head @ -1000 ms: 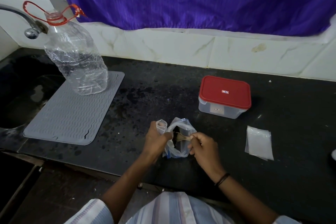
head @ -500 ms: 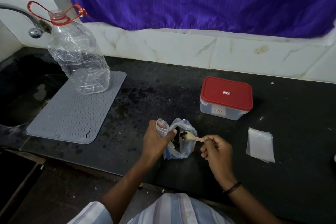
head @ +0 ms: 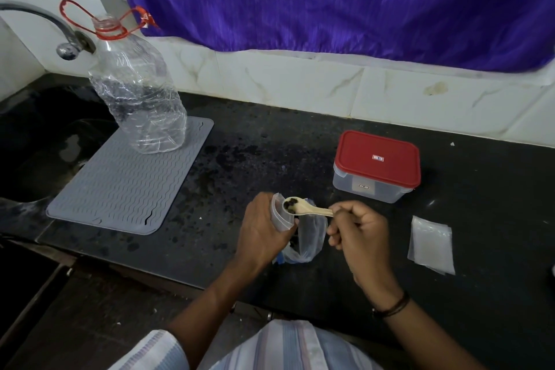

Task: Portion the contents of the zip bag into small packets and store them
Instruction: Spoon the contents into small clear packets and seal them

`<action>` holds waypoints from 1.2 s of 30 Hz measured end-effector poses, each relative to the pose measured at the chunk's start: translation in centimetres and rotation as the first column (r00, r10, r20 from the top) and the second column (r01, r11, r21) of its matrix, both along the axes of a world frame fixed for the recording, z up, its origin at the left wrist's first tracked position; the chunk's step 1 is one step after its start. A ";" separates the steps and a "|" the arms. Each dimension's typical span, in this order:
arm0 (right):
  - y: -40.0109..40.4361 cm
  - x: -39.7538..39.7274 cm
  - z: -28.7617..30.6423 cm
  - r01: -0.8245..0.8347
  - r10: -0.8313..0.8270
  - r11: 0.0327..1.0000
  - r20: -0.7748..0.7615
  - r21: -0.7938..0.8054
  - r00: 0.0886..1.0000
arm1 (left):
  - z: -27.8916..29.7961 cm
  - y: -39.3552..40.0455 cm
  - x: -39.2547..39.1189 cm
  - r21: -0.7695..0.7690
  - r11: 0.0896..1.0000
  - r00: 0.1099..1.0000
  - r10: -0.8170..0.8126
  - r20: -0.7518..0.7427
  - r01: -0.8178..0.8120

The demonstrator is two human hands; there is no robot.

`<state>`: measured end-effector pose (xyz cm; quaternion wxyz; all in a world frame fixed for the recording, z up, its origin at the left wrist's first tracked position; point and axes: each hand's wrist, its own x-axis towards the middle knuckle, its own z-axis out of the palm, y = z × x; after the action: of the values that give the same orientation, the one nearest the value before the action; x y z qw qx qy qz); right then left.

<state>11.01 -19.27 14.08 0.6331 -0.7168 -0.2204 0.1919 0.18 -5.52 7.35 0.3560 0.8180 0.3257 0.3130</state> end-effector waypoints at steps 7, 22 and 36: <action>1.2 -1.0 0.7 -0.133 0.432 0.902 0.850 -0.411 0.302 | 1.0 -0.3 0.3 0.093 0.995 0.999 -0.032 -0.022 0.034; -0.5 1.4 -5.6 -0.122 0.427 0.839 0.501 -0.531 0.753 | 1.3 0.2 -0.8 -0.208 0.976 0.998 0.061 -0.005 -0.061; 0.6 -0.8 -2.0 -0.205 0.310 0.943 0.464 -0.264 0.830 | 3.5 -2.9 1.1 -0.035 0.995 0.995 -0.093 -0.031 0.092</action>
<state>10.18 -18.64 12.07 0.4462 -0.7659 -0.4507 0.1056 1.28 -8.37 10.85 0.3787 0.8311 0.2983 0.2773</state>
